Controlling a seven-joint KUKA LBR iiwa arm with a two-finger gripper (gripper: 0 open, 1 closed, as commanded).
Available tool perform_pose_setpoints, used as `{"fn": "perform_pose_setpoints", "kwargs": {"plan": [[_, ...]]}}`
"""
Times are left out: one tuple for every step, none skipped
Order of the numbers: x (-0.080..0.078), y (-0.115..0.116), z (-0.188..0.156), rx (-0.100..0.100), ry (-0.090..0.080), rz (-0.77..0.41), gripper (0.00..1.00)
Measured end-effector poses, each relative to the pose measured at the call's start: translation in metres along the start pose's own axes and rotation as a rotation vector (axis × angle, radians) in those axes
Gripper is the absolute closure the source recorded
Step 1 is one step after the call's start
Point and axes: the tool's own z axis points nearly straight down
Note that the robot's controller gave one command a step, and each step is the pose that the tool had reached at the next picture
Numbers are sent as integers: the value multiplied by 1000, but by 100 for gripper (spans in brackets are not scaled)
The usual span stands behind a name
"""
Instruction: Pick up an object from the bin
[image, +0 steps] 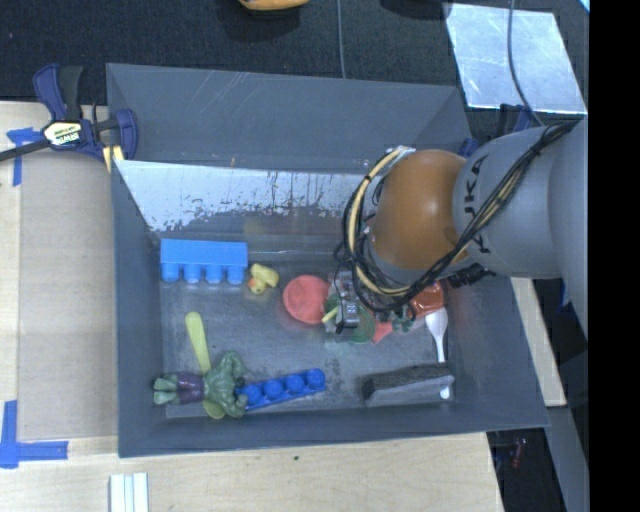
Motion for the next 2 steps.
{"fn": "perform_pose_setpoints", "kwargs": {"plan": [[11,-5,-62,1,4,-21,100],[8,1,-138,1,6,11,100]]}}
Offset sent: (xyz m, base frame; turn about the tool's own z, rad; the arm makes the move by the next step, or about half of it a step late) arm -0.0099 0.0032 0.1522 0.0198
